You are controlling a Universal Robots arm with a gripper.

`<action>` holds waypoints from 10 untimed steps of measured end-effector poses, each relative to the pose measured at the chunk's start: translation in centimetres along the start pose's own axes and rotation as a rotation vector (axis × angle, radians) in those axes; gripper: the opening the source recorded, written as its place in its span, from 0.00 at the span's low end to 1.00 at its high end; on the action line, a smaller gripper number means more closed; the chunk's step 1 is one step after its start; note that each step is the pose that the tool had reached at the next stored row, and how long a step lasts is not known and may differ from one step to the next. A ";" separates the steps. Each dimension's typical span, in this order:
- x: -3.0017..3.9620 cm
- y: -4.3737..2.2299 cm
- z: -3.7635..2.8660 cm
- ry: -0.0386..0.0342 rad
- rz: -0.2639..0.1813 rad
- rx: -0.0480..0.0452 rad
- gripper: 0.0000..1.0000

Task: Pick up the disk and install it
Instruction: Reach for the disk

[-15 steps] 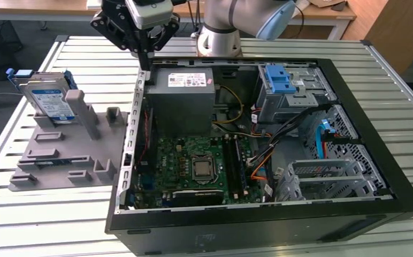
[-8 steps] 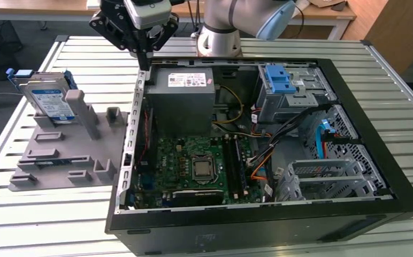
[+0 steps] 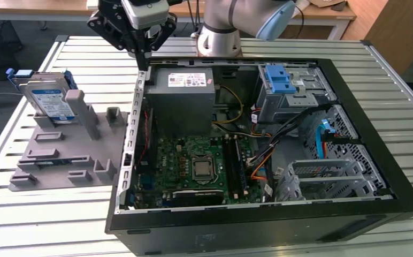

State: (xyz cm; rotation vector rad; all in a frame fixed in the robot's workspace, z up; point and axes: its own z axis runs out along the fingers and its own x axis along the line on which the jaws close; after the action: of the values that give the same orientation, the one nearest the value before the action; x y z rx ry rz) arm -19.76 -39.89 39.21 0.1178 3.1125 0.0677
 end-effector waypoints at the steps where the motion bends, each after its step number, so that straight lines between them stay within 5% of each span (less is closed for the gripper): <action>1: 0.02 0.00 0.00 0.0000 0.000 0.0000 0.11; 10: 0.39 -0.03 0.00 0.0000 0.000 0.0001 0.11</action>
State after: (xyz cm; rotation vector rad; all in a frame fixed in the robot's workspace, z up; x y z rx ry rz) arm -20.15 -39.89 39.19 0.1179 3.1125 0.0676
